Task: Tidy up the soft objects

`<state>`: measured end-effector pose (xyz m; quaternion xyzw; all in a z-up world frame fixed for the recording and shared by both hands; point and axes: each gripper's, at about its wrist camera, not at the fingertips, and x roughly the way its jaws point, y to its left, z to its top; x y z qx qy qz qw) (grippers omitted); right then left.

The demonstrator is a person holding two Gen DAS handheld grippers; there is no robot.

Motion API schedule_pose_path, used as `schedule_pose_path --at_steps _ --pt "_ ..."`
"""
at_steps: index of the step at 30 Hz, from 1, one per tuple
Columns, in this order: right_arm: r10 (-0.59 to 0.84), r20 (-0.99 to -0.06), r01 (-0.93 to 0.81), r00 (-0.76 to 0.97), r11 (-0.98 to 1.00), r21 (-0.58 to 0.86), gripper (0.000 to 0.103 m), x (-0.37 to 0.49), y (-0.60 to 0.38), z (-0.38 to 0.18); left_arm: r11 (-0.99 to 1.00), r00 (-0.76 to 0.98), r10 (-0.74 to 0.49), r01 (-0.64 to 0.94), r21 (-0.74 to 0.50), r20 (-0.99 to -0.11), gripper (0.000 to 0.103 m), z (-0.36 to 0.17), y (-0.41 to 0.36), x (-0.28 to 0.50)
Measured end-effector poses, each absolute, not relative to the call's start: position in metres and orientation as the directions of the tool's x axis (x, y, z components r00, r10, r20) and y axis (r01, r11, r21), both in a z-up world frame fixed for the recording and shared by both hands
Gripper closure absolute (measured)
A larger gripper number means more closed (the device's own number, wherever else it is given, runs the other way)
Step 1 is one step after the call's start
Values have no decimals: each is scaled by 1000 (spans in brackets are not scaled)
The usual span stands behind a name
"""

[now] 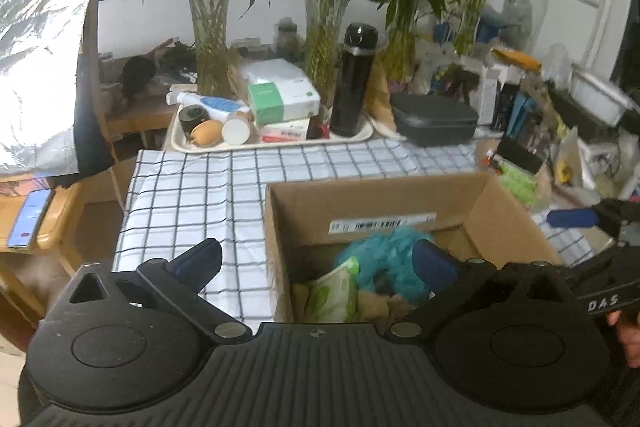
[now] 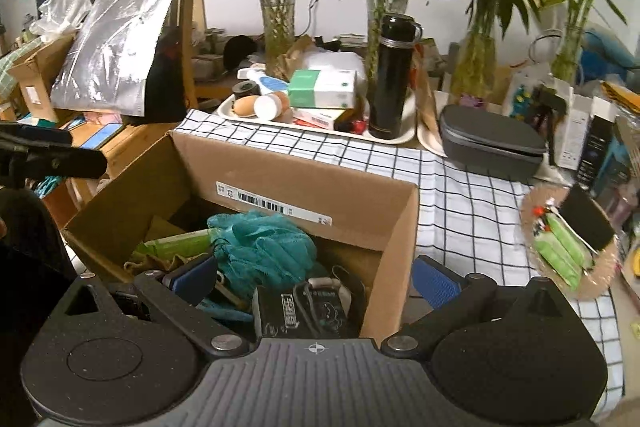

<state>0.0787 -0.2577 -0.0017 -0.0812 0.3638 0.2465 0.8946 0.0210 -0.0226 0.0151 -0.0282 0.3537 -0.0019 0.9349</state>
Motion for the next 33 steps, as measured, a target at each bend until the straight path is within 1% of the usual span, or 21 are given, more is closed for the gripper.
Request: schedule_pose_path --at_steps 8,14,21,33 --pt "315 -713 -451 626 893 -1 0 52 -253 -2 1000 721 12 -6 12 -693 0 9 -33 1" --pt "253 -751 -413 610 910 -29 0 41 -256 -9 1000 679 -6 1 -7 -735 0 0 -35 -7" --pt "237 -781 -429 578 902 -43 0 35 -254 -15 999 635 13 14 28 -772 0 -8 -42 -9" --pt "217 -797 -433 563 899 -61 0 37 -252 -19 999 614 29 4 40 -789 0 -11 -42 -7"
